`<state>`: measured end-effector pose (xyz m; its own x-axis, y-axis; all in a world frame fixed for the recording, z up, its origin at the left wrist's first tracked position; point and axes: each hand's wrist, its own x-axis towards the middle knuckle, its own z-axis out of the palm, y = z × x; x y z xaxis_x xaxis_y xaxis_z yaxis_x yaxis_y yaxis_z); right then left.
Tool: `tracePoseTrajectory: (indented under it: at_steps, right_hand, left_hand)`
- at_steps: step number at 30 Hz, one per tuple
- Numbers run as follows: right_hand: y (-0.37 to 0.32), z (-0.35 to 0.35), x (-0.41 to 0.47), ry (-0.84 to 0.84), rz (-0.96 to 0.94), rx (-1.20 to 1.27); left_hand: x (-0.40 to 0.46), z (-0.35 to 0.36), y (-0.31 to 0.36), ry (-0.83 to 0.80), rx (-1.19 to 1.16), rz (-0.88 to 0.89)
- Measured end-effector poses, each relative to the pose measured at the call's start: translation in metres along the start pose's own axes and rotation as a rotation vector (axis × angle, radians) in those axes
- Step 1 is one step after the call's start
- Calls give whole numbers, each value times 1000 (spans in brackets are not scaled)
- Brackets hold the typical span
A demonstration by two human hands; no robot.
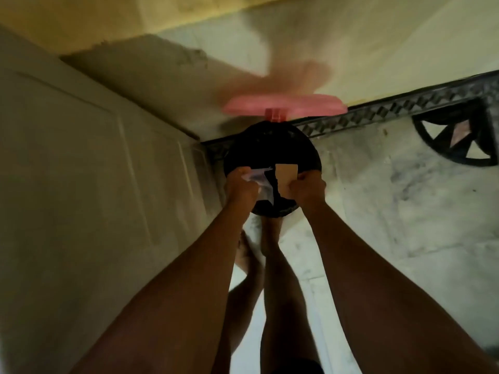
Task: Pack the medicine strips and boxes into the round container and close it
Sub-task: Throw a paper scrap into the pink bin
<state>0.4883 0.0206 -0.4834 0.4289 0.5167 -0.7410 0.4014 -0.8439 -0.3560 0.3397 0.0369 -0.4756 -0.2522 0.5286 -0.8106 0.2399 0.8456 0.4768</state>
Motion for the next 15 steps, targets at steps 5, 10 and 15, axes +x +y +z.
tracePoseTrajectory:
  at_steps: [5, 10, 15]
  right_hand:
    - [28, 39, 73, -29, -55, -45]
    - [47, 45, 93, -75, -33, -3]
    - [34, 17, 48, -56, -16, 133]
  left_hand:
    - [73, 42, -33, 20, 92, 70]
    - [87, 56, -51, 6, 61, 45]
    - [38, 40, -24, 71, 83, 137]
